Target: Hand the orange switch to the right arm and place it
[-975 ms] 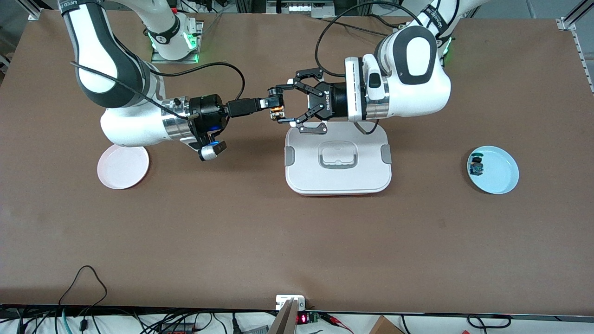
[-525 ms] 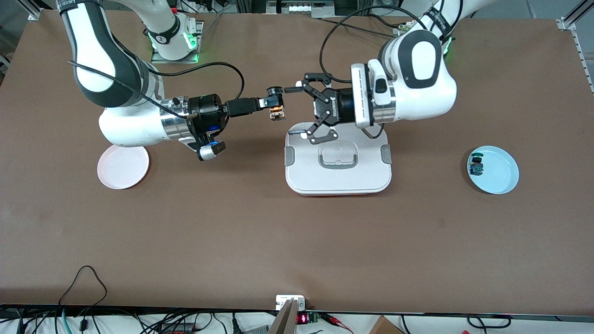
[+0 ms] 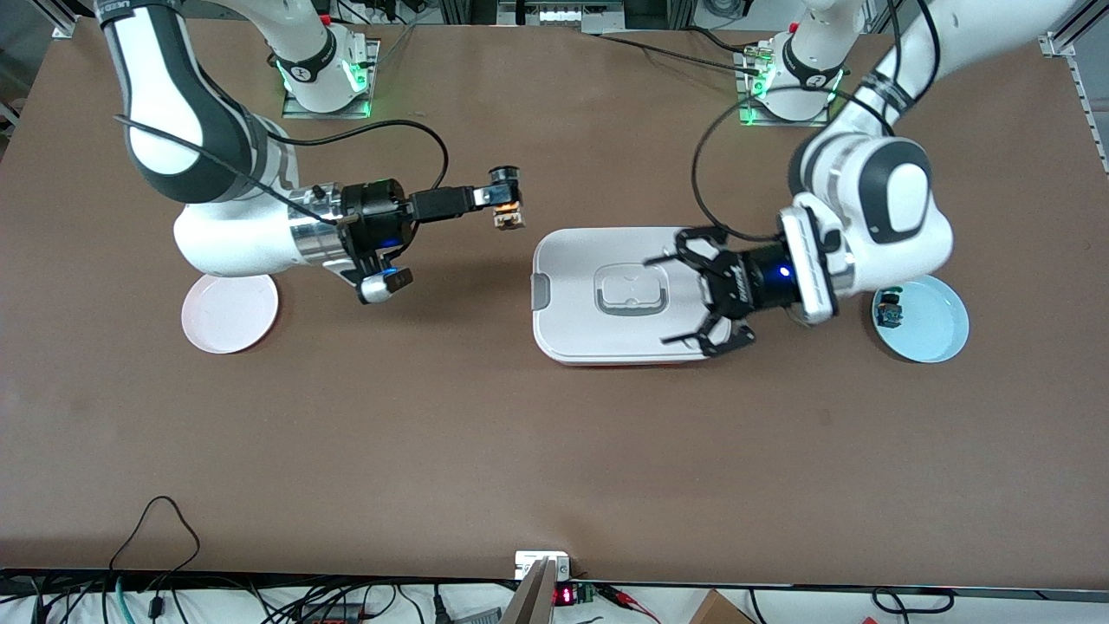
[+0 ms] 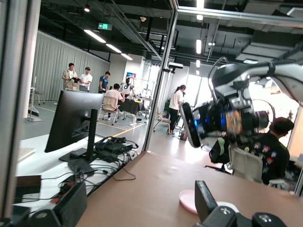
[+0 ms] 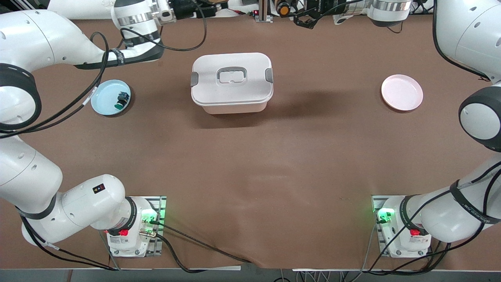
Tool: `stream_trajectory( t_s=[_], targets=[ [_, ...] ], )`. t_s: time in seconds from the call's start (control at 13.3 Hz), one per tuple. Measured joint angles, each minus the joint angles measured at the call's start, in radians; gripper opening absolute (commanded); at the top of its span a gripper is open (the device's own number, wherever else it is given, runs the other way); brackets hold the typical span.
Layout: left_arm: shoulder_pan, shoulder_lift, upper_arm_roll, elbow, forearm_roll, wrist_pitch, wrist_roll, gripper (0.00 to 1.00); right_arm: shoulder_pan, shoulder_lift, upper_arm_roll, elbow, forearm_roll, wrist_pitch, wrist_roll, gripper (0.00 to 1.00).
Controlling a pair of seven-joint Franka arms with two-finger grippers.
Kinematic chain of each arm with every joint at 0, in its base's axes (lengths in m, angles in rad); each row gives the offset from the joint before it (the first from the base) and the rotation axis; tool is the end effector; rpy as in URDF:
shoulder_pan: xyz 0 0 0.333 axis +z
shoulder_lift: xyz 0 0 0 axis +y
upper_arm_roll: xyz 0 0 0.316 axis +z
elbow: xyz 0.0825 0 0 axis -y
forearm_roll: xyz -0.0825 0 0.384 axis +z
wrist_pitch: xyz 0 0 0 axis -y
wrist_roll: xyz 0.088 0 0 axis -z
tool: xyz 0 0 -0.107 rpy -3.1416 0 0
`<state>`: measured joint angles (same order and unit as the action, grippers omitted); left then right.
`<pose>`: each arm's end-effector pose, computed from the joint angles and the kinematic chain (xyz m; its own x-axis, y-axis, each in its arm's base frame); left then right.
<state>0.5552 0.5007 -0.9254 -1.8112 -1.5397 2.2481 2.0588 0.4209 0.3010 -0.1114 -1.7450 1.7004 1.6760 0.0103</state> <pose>0.6304 -0.1992 0.4069 0.1645 0.0128 0.9863 -0.9575 -0.2380 0.1628 0.5821 0.2955 0.4719 0.8679 0.1578 -0.4709 -0.4699 -0.0463 -0.8815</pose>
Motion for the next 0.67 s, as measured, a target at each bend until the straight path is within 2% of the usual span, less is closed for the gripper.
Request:
stream_trajectory(
  t_s=[0.15, 0.3, 0.53, 0.67],
  targets=[
    [0.006, 0.035, 0.072, 0.048, 0.225, -0.055, 0.013, 1.0, -0.046, 0.0, -0.003, 0.002, -0.063, -0.034, -0.035, 0.0],
    [0.021, 0.074, 0.142, 0.152, 0.405, -0.151, 0.014, 1.0, -0.094, 0.0, -0.006, 0.01, -0.152, -0.076, -0.063, 0.0],
    [0.048, 0.141, 0.25, 0.321, 0.561, -0.291, 0.015, 1.0, -0.164, 0.001, -0.008, 0.025, -0.323, -0.146, -0.086, 0.0],
    [0.06, 0.161, 0.299, 0.38, 0.634, -0.325, 0.015, 1.0, -0.202, 0.001, -0.008, 0.028, -0.459, -0.191, -0.112, 0.0]
  ],
)
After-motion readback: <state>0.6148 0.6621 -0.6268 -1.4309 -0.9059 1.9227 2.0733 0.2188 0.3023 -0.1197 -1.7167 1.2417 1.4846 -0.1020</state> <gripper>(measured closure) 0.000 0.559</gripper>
